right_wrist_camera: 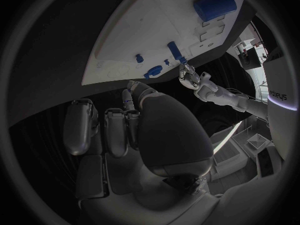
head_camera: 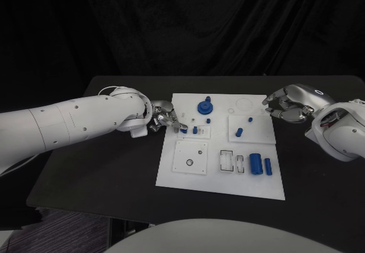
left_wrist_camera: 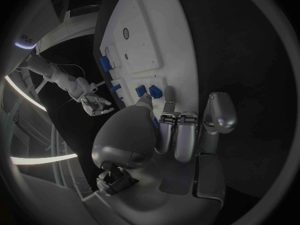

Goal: Assemble the parts on the task board

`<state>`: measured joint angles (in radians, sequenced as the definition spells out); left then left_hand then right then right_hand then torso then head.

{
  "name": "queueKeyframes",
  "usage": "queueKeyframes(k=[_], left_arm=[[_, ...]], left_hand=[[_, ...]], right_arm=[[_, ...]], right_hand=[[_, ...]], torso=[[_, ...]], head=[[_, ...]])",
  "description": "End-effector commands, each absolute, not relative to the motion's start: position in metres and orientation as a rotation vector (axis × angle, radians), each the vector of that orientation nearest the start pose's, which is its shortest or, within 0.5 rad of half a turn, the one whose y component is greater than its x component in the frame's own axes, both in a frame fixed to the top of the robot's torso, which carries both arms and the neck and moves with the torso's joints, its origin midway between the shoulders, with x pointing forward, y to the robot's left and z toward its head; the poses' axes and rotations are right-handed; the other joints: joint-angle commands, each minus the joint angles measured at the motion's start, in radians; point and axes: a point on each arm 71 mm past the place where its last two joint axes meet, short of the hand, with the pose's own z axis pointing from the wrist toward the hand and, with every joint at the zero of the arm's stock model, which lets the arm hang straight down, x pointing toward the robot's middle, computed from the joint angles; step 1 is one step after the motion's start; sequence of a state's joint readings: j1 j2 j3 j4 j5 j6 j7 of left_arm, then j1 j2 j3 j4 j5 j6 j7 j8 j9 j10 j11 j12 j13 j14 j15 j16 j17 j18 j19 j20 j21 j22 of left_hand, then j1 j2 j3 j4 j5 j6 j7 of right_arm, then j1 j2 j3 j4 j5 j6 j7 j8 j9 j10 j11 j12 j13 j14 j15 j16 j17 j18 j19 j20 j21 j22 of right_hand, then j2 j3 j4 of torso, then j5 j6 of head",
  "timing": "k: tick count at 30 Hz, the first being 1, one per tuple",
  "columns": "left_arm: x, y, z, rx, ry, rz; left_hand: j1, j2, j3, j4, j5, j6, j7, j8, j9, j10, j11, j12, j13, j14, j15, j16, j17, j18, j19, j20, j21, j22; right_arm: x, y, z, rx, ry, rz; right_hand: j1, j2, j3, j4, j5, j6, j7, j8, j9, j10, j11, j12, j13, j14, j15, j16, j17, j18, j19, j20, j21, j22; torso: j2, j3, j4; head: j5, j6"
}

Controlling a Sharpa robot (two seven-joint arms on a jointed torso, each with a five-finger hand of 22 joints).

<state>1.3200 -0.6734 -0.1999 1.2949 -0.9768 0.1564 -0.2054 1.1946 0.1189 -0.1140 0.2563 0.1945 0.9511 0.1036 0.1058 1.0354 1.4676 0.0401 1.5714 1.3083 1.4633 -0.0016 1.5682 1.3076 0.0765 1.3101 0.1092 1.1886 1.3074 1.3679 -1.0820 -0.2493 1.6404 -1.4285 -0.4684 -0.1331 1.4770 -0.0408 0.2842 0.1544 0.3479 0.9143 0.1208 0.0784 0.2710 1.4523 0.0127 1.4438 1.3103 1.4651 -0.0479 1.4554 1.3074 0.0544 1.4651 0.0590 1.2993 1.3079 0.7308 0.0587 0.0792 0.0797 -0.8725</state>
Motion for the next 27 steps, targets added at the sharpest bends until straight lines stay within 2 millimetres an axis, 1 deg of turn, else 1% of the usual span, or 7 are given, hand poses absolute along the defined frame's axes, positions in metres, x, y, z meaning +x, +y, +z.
queueKeyframes(k=[1,7,11,19,21,22,27], left_arm=[[0.5055,0.1832,-0.242,-0.033,2.385,-0.611],[0.5053,0.1832,-0.2425,-0.031,2.392,-0.604],[0.5053,0.1836,-0.243,-0.03,2.4,-0.597],[0.505,0.1847,-0.2438,-0.03,2.412,-0.585],[0.505,0.1854,-0.244,-0.032,2.413,-0.581],[0.505,0.1857,-0.2441,-0.032,2.414,-0.579],[0.5046,0.1878,-0.2445,-0.035,2.42,-0.57]], left_hand=[[0.013,0.001,0.001,-0.007,-0.002,0.0,-0.006,0.005,0.001,0.103,-0.006,-0.001,0.263,0.107,-0.006,0.003,0.263,0.015,0.001,-0.005,0.002,0.144],[0.027,-0.002,0.002,-0.015,-0.009,0.0,-0.008,0.01,0.007,0.103,-0.008,-0.001,0.263,0.107,-0.008,0.003,0.263,0.015,0.0,-0.006,0.001,0.143],[0.052,0.001,0.011,-0.031,0.008,-0.003,-0.011,0.015,0.012,0.103,-0.01,-0.001,0.263,0.107,-0.01,0.003,0.263,0.015,0.0,-0.008,0.0,0.143],[0.096,0.01,0.041,-0.056,0.076,-0.013,-0.013,0.004,-0.002,0.103,-0.014,-0.001,0.263,0.107,-0.013,0.003,0.263,0.015,-0.002,-0.012,-0.003,0.142],[0.112,0.008,0.057,-0.066,0.113,-0.012,-0.014,-0.004,-0.014,0.103,-0.015,-0.001,0.263,0.107,-0.014,0.003,0.263,0.015,-0.003,-0.013,-0.004,0.142],[0.113,0.007,0.059,-0.066,0.116,-0.012,-0.014,-0.005,-0.016,0.103,-0.015,-0.001,0.263,0.107,-0.014,0.003,0.263,0.016,-0.004,-0.013,-0.005,0.142],[0.136,-0.009,0.111,-0.083,0.171,-0.015,-0.008,-0.037,-0.073,0.103,-0.011,-0.001,0.263,0.107,-0.012,0.003,0.263,0.015,-0.004,-0.014,-0.005,0.142]], right_arm=[[0.4591,-0.2903,-0.1662,-0.05,1.603,0.465],[0.459,-0.2903,-0.1662,-0.05,1.604,0.466],[0.4589,-0.2903,-0.1662,-0.049,1.605,0.466],[0.4588,-0.2904,-0.1665,-0.049,1.608,0.465],[0.4588,-0.2905,-0.1665,-0.049,1.609,0.464],[0.4588,-0.2906,-0.1666,-0.049,1.61,0.464],[0.4588,-0.291,-0.1668,-0.049,1.612,0.462]], right_hand=[[-0.002,0.004,0.007,0.002,0.004,0.004,-0.006,-0.005,-0.002,-0.008,-0.001,-0.005,0.107,0.074,-0.008,-0.007,0.141,0.009,-0.002,-0.006,-0.007,0.177],[-0.002,0.004,0.007,0.002,0.004,0.004,-0.006,-0.005,-0.002,-0.008,-0.001,-0.005,0.107,0.074,-0.008,-0.007,0.141,0.009,-0.002,-0.006,-0.007,0.177],[-0.002,0.003,0.007,0.001,0.005,0.004,-0.006,-0.005,-0.002,-0.01,0.0,-0.006,0.105,0.074,-0.008,-0.007,0.141,0.009,-0.002,-0.006,-0.008,0.176],[-0.002,0.003,0.007,0.001,0.005,0.004,-0.006,-0.005,-0.002,-0.01,0.0,-0.006,0.105,0.074,-0.008,-0.007,0.141,0.009,-0.002,-0.006,-0.008,0.176],[-0.002,0.003,0.007,0.001,0.005,0.004,-0.006,-0.005,-0.002,-0.01,0.0,-0.006,0.105,0.074,-0.008,-0.007,0.141,0.009,-0.002,-0.006,-0.008,0.176],[-0.002,0.003,0.007,0.001,0.005,0.004,-0.006,-0.005,-0.002,-0.01,0.0,-0.006,0.105,0.074,-0.008,-0.007,0.141,0.009,-0.002,-0.006,-0.008,0.176],[-0.001,0.003,0.008,-0.001,0.005,0.005,-0.006,-0.005,-0.002,-0.011,0.0,-0.007,0.104,0.074,-0.007,-0.008,0.139,0.009,-0.003,-0.006,-0.009,0.176]], torso=[[0.0,-0.0001,0.0001],[0.0,-0.0002,0.0009],[0.0,-0.0004,0.0007],[0.0,-0.0002,0.0005],[0.0,0.0,0.0003],[0.0,-0.0003,0.0001],[0.0,-0.0001,0.0004]], head=[[0.001,0.0],[0.0,0.0],[0.001,0.0],[0.002,0.0],[0.002,0.0],[0.003,0.0],[0.003,0.0]])
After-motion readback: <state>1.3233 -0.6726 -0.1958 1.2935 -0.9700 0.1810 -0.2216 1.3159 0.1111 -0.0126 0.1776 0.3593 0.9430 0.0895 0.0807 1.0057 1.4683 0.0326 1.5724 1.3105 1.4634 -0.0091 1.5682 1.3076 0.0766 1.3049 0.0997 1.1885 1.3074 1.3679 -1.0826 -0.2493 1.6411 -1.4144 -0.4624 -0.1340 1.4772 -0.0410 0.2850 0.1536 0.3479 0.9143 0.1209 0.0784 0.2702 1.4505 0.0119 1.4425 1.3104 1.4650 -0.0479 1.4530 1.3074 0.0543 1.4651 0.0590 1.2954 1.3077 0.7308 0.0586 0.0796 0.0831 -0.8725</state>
